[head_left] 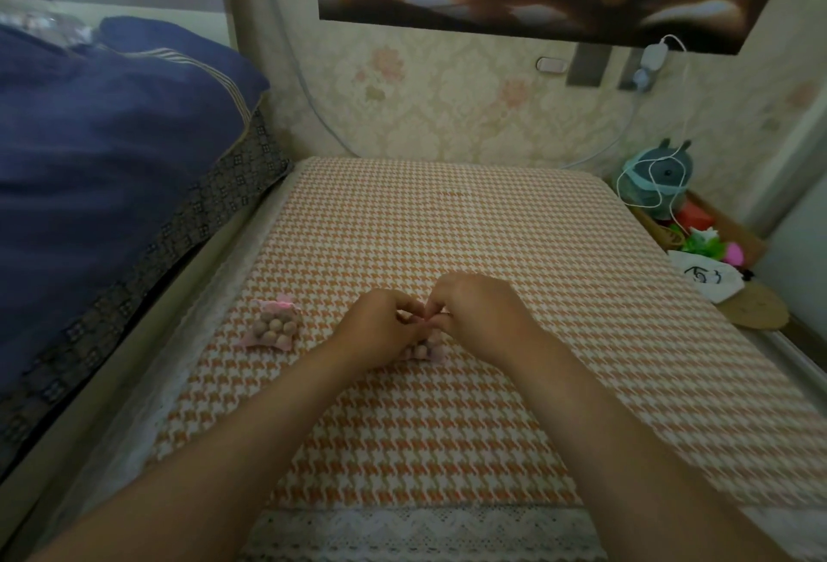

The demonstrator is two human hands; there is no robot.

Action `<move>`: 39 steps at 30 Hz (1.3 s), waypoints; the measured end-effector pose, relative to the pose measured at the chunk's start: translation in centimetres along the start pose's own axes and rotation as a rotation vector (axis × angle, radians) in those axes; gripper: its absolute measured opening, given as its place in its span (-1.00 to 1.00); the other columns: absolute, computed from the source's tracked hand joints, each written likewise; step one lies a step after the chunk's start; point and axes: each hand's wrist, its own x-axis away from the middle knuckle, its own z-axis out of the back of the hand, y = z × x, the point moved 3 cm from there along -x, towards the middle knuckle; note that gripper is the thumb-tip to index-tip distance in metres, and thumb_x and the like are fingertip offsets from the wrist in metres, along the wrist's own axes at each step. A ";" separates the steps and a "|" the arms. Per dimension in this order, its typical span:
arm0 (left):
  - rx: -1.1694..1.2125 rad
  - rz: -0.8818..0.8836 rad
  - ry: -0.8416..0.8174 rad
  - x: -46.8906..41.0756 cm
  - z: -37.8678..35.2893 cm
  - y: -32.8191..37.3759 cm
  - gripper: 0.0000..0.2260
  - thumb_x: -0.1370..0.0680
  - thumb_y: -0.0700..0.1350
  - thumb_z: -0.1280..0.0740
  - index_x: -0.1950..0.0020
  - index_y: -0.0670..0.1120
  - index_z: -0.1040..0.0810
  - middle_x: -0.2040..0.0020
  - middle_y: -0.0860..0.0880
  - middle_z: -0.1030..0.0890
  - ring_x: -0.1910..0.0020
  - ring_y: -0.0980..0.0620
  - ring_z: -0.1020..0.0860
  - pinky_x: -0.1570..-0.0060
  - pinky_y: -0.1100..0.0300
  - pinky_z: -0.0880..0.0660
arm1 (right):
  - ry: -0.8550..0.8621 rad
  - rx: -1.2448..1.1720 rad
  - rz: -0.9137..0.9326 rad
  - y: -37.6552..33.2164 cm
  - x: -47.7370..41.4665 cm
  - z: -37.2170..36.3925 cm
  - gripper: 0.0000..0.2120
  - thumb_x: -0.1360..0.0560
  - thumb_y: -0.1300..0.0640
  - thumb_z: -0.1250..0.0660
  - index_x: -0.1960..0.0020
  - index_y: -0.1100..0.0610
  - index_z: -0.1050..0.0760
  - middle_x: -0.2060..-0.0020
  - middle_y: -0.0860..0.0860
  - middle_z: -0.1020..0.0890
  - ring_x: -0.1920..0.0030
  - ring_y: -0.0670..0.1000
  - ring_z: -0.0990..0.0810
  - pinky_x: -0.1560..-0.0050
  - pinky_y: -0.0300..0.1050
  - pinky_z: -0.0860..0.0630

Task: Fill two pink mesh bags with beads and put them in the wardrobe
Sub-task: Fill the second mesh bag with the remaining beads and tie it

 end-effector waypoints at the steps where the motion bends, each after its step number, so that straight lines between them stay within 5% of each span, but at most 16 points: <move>1: -0.023 -0.016 -0.010 -0.1 0.1 0.0 -0.96 -0.48 -0.06 -0.48 0.13 0.08 -0.66 0.19 0.02 -0.71 0.30 0.26 -0.63 0.33 0.40 -0.50 | 0.023 0.012 0.041 0.1 -0.1 0.0 -0.89 -0.54 -0.04 -0.39 0.00 -0.06 -0.67 -0.07 -0.14 -0.58 -0.04 -0.05 -0.58 0.05 -0.10 -0.49; 4: -0.100 -0.076 -0.065 -0.2 0.3 -0.1 -0.94 -0.47 -0.05 -0.46 0.10 0.01 -0.69 0.19 0.01 -0.71 0.19 0.11 -0.67 0.12 0.16 -0.59 | 0.050 -0.049 0.118 0.2 -0.4 0.0 -0.95 -0.49 0.02 -0.45 0.06 -0.06 -0.68 -0.19 -0.19 -0.54 -0.11 -0.11 -0.55 0.03 -0.15 -0.45; 7: -0.133 -0.114 -0.074 -0.3 0.4 -0.4 -0.96 -0.46 -0.09 -0.47 0.13 -0.02 -0.67 0.19 0.01 -0.69 0.15 0.06 -0.65 0.06 0.05 -0.57 | 0.005 -0.191 0.129 0.3 -0.9 -0.4 -0.95 -0.47 0.11 -0.48 0.09 -0.01 -0.70 -0.06 -0.14 -0.61 -0.02 -0.09 -0.58 -0.05 -0.06 -0.52; 10: -0.083 -0.107 -0.101 -0.3 0.5 -0.7 -0.98 -0.47 -0.09 -0.47 0.12 0.03 -0.67 0.19 0.04 -0.69 0.18 0.10 -0.65 0.10 0.11 -0.59 | 0.025 -0.303 0.082 0.8 -1.1 -0.9 -0.95 -0.45 0.13 -0.50 0.12 0.00 -0.71 0.11 -0.11 -0.64 0.09 -0.11 -0.59 -0.02 -0.07 -0.55; 15: 0.019 -0.092 -0.097 -0.2 0.7 -1.0 -0.91 -0.46 -0.12 -0.49 0.09 0.07 -0.70 0.15 0.08 -0.71 0.13 0.16 -0.65 0.07 0.30 -0.54 | 0.065 -0.566 -0.079 1.8 -0.7 -1.6 -0.94 -0.44 0.15 -0.53 0.13 0.00 -0.73 0.20 -0.13 -0.68 0.15 -0.21 -0.61 0.08 -0.34 -0.53; 25: 0.167 0.070 0.087 -0.1 0.3 -1.3 -0.94 -0.50 -0.10 -0.45 0.13 0.01 -0.72 0.30 0.00 -0.70 0.36 0.14 -0.62 0.27 0.19 -0.58 | 0.090 -0.842 -0.325 2.3 -0.7 -2.1 -0.93 -0.48 0.26 -0.48 0.13 0.12 -0.70 0.28 0.05 -0.74 0.35 0.02 -0.71 0.19 -0.21 -0.64; 33: 0.046 -0.033 0.196 0.3 -0.1 -0.1 -0.85 -0.43 -0.13 -0.50 0.22 0.12 -0.62 0.27 0.13 -0.66 0.28 0.28 -0.59 0.24 0.42 -0.49 | 0.036 -1.136 -0.598 2.2 -0.1 -2.4 -0.91 -0.57 0.32 -0.37 0.00 0.31 -0.64 0.33 0.10 -0.64 0.52 -0.05 -0.57 0.38 -0.21 -0.59; 39: 0.079 -0.008 0.222 0.1 -0.4 -0.1 -0.86 -0.43 -0.16 -0.47 0.14 0.06 -0.57 0.27 0.10 -0.61 0.33 0.25 -0.52 0.26 0.40 -0.44 | 0.012 -1.125 -0.597 2.0 0.0 -2.0 -0.92 -0.57 0.30 -0.37 0.02 0.24 -0.65 0.31 0.09 -0.65 0.48 -0.02 -0.55 0.34 -0.20 -0.58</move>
